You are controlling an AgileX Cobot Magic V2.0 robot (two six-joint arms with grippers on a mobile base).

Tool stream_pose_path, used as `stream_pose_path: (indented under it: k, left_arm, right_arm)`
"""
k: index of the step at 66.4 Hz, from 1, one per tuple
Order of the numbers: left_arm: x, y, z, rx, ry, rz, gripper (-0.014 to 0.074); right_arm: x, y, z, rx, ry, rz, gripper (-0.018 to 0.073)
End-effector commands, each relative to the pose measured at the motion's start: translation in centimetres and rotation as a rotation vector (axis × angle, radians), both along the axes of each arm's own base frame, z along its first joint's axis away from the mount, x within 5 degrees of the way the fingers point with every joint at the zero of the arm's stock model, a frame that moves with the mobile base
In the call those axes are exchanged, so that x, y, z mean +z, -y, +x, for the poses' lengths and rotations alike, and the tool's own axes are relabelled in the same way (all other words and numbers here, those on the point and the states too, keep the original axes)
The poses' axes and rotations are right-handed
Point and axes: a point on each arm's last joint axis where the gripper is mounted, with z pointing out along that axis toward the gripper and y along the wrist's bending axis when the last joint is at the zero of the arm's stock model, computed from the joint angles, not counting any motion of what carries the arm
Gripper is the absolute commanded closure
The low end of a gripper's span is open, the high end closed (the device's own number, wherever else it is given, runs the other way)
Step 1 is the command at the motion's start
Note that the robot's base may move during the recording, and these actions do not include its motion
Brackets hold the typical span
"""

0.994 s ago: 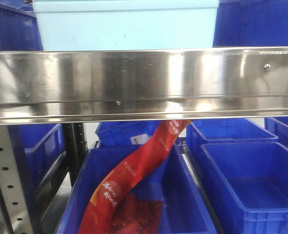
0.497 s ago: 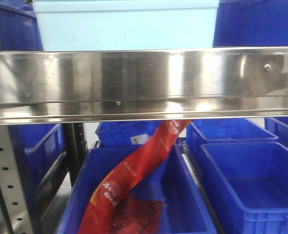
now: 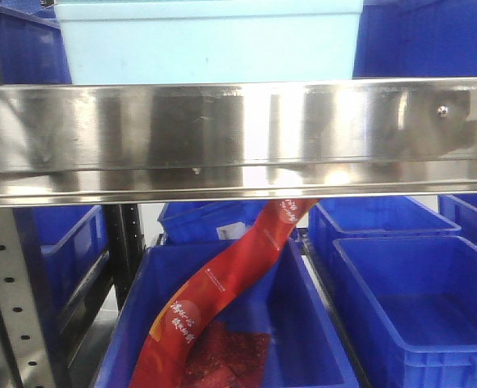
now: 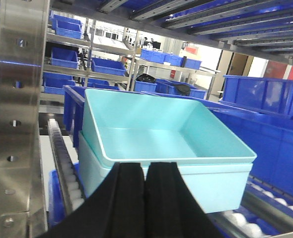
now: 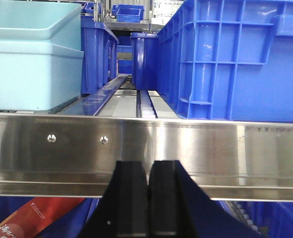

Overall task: Move two blue bins to right shelf middle
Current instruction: 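Withdraw both grippers down and away from the shelf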

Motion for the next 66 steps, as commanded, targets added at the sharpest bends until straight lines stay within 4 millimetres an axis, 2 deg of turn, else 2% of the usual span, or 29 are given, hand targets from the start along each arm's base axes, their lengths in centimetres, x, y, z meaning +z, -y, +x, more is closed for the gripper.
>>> stream_pose_path:
  k: [1, 11, 23, 32, 42, 52, 56, 66]
  left_arm:
    - [0.0, -0.3, -0.5, 0.015, 0.020, 0.032, 0.0707]
    - [-1.9, -1.1, -1.5, 0.106, 0.054, 0.158, 0.0707]
    - [-6.6, -2.3, -2.8, 0.242, 0.013, 0.118, 0.0707]
    - [-9.9, -2.5, -3.6, 0.276, 0.002, 0.122, 0.0707]
    - [-13.6, -2.5, -3.7, 0.277, -0.032, 0.141, 0.0707]
    - [-16.2, -2.5, -3.1, 0.278, -0.051, 0.144, 0.0707]
    - [-15.7, -2.6, -3.1, 0.284, 0.007, 0.134, 0.0707]
    - [-16.1, -2.5, -3.1, 0.281, -0.032, 0.157, 0.0707]
  right_arm:
    - [0.2, 0.0, 0.0, -0.005, 0.029, 0.003, 0.0726]
    - [0.2, 0.0, 0.0, -0.005, 0.029, 0.003, 0.0726]
    - [0.2, 0.0, 0.0, -0.005, 0.029, 0.003, 0.0726]
    - [0.2, 0.0, 0.0, -0.005, 0.029, 0.003, 0.0726]
    - [0.2, 0.0, 0.0, -0.005, 0.029, 0.003, 0.0726]
    - [0.2, 0.0, 0.0, -0.005, 0.029, 0.003, 0.0726]
    - [0.2, 0.0, 0.0, -0.005, 0.029, 0.003, 0.0726]
    - [0.2, 0.0, 0.0, -0.005, 0.032, 0.003, 0.0726]
